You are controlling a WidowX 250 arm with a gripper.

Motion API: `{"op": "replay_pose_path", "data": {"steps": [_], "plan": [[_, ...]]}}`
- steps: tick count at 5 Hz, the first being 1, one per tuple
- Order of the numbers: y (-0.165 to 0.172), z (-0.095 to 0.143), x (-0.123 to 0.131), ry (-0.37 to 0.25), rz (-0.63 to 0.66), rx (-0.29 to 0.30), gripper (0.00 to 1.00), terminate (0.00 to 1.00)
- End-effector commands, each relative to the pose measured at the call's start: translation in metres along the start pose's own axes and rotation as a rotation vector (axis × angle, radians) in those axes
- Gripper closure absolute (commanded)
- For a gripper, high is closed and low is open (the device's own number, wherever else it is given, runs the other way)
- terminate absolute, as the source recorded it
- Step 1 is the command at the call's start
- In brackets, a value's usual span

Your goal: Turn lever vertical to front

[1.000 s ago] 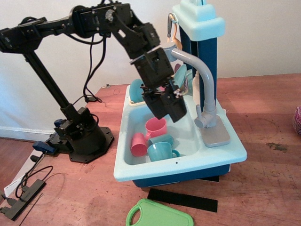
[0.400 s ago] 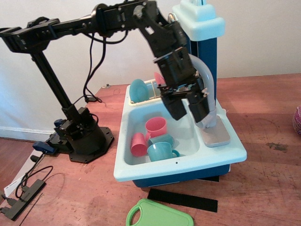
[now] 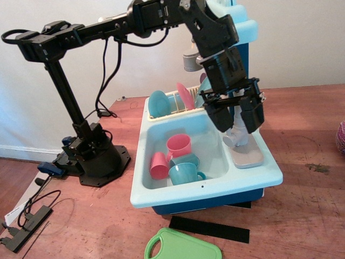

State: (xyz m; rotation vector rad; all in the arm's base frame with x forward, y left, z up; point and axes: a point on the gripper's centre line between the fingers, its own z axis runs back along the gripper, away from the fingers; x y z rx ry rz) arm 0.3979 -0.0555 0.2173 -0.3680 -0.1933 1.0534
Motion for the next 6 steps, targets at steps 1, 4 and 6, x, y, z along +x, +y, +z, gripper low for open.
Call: {"op": "replay_pose_path", "data": {"steps": [1, 4, 6], "plan": [[-0.005, 0.016, 0.012, -0.033, 0.025, -0.043, 0.0, 0.0], [-0.007, 0.009, 0.02, -0.039, 0.018, -0.058, 0.0, 0.0], [-0.026, 0.013, 0.02, -0.038, -0.012, -0.06, 0.0, 0.0]]}}
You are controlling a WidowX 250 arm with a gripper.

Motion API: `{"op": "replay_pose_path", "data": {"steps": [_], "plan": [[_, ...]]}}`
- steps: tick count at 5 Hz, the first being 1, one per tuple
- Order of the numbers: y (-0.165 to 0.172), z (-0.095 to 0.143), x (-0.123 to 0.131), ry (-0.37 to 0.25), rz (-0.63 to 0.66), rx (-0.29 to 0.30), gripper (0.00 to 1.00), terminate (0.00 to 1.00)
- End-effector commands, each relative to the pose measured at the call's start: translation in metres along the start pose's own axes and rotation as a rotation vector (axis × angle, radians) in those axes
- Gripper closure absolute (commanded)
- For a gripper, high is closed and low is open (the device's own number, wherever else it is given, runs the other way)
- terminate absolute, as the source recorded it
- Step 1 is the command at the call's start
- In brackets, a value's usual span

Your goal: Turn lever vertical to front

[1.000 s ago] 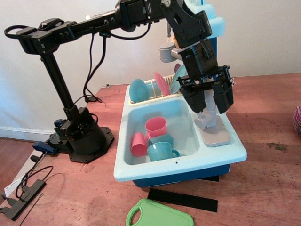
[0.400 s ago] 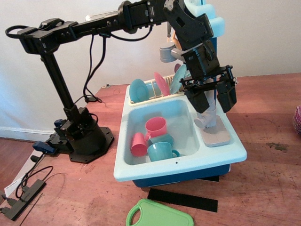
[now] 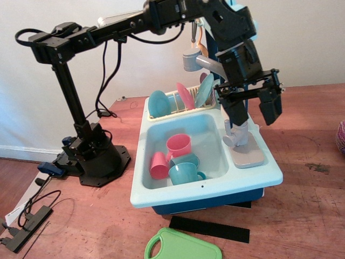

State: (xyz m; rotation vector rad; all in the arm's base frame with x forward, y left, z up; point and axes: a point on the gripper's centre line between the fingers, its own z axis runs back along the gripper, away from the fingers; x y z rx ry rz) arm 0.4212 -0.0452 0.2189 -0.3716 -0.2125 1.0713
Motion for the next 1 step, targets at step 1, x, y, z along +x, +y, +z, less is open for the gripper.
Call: {"op": "replay_pose_path", "data": {"steps": [1], "plan": [[-0.022, 0.0149, -0.0028, -0.012, -0.042, -0.046, 0.0, 1.0]]}}
